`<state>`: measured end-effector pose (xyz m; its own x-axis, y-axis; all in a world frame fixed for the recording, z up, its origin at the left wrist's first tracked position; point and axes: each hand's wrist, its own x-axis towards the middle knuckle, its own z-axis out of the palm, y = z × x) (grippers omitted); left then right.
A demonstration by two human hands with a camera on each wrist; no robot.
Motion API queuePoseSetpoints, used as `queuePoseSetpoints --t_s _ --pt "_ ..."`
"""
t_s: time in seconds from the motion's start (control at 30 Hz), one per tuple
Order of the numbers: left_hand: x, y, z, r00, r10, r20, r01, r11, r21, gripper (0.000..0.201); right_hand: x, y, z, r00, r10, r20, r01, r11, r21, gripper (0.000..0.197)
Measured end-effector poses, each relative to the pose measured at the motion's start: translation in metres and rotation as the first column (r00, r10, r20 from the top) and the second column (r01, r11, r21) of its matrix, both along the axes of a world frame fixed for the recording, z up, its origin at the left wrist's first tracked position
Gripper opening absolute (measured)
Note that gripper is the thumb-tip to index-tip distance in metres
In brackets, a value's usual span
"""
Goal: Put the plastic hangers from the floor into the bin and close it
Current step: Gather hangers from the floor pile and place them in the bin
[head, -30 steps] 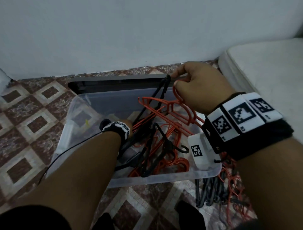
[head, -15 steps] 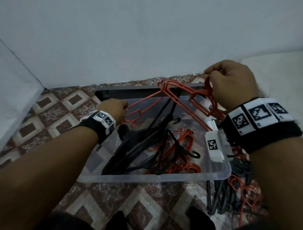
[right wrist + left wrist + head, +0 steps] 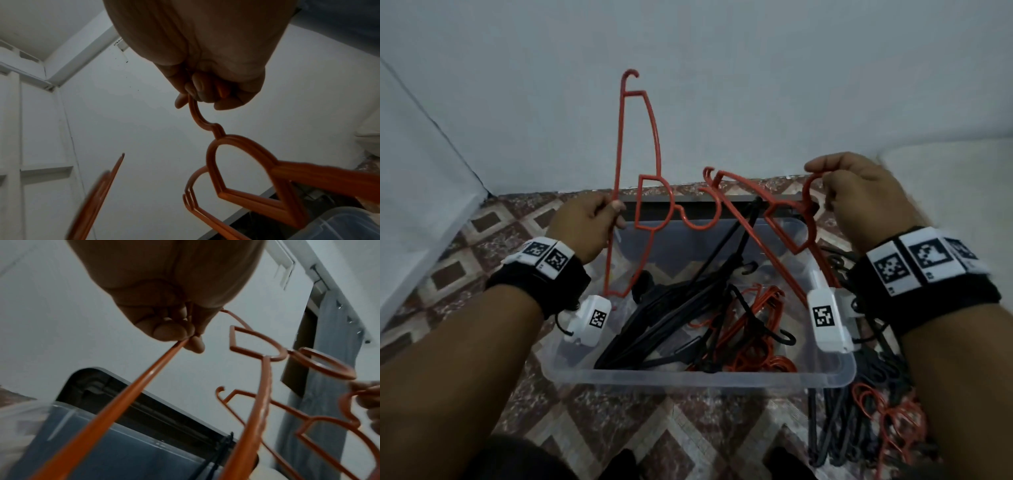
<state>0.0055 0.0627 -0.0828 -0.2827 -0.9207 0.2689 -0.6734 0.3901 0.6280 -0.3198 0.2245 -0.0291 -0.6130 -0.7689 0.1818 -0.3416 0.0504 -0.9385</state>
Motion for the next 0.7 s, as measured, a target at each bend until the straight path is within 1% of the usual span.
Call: queuePoseSetpoints --t_s 0.1,0.17,0.2,0.23,0.3,0.37,0.43,0.5,0.57,0.67,0.7 --pt "-0.016 0.013 0.007 0.979 -0.157 -0.131 0.157 0.988 -0.005 0.02 0.003 -0.008 -0.006 0.996 0.085 0.029 -0.086 0.995 0.054 0.032" --pt "-0.025 0.02 0.012 0.945 -0.241 -0.221 0.244 0.97 -0.015 0.014 0.004 -0.01 -0.01 0.993 0.114 0.037 -0.116 0.989 0.086 0.032" --pt "-0.029 0.023 0.015 0.927 -0.287 -0.24 0.29 0.957 -0.026 0.013 0.003 -0.012 -0.012 0.992 0.115 0.051 -0.12 0.989 0.092 0.033" --pt "-0.031 0.026 0.017 0.918 -0.332 -0.217 0.329 0.943 -0.05 0.013 0.001 -0.013 -0.014 0.99 0.113 0.079 -0.12 0.989 0.09 0.033" --pt "-0.036 0.033 0.019 0.914 -0.396 -0.092 0.382 0.914 -0.136 0.016 -0.001 -0.016 -0.017 0.98 0.112 0.167 -0.125 0.99 0.07 0.035" --pt "-0.041 0.038 0.02 0.905 -0.424 0.02 0.417 0.879 -0.231 0.019 -0.002 -0.018 -0.019 0.958 0.126 0.256 -0.142 0.989 0.046 0.036" --pt "-0.046 0.044 0.017 0.892 -0.446 0.08 0.449 0.847 -0.284 0.017 -0.001 -0.018 -0.021 0.933 0.146 0.33 -0.164 0.986 0.028 0.039" --pt "-0.051 0.049 0.008 0.877 -0.467 0.115 0.479 0.828 -0.291 0.012 0.001 -0.02 -0.022 0.913 0.125 0.387 -0.144 0.989 0.02 0.04" --pt "-0.054 0.052 -0.002 0.85 -0.504 0.152 0.526 0.799 -0.292 0.018 0.001 -0.022 -0.022 0.888 0.085 0.451 -0.102 0.995 0.013 0.037" --pt "-0.058 0.052 -0.014 0.769 -0.6 0.219 0.639 0.725 -0.259 0.018 0.001 -0.023 -0.021 0.832 0.066 0.551 -0.091 0.996 0.018 0.027" --pt "-0.059 0.053 -0.017 0.738 -0.624 0.257 0.674 0.698 -0.241 0.018 0.002 -0.023 -0.021 0.804 0.064 0.592 -0.087 0.996 0.01 0.027"
